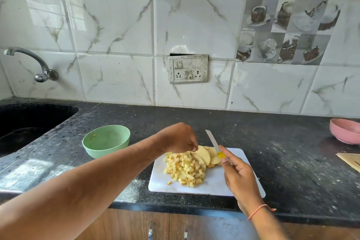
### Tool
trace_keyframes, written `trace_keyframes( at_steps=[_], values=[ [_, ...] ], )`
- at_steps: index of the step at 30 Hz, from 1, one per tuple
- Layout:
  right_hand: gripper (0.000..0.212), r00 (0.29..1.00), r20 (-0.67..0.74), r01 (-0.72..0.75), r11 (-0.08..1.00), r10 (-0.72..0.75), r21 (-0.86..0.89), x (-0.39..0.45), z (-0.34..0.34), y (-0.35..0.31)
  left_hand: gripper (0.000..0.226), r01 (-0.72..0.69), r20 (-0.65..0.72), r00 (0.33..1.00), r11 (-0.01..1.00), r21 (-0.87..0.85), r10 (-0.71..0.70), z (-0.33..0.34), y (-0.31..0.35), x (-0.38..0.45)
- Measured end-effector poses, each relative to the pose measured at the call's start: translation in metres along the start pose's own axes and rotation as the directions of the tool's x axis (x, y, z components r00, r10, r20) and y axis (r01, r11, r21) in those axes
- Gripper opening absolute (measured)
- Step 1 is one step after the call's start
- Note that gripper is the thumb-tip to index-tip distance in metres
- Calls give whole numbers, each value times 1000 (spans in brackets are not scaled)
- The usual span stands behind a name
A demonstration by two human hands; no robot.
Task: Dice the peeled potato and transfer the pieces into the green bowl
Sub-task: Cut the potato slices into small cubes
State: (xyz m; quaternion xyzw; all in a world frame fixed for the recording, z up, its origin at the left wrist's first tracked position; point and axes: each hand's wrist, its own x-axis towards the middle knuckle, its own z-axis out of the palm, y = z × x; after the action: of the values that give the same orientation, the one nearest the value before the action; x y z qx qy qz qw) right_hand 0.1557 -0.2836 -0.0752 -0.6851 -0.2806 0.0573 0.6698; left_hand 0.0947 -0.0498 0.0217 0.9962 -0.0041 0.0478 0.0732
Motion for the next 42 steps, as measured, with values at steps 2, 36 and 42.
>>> trace_keyframes(
  at_steps=[2,36,42],
  values=[
    [37,1000,-18,0,1000,0,6,0,0,2,27,-84,75,994,995,62,80,2,3,8],
    [43,995,-6,98,977,-101,-191,0,1,4,14,356,-201,824,761,-542,-529,51,-47,-103],
    [44,991,43,130,927,-123,-352,-9,8,-8,27,325,-240,825,776,-541,-512,80,-41,-141]
  ],
)
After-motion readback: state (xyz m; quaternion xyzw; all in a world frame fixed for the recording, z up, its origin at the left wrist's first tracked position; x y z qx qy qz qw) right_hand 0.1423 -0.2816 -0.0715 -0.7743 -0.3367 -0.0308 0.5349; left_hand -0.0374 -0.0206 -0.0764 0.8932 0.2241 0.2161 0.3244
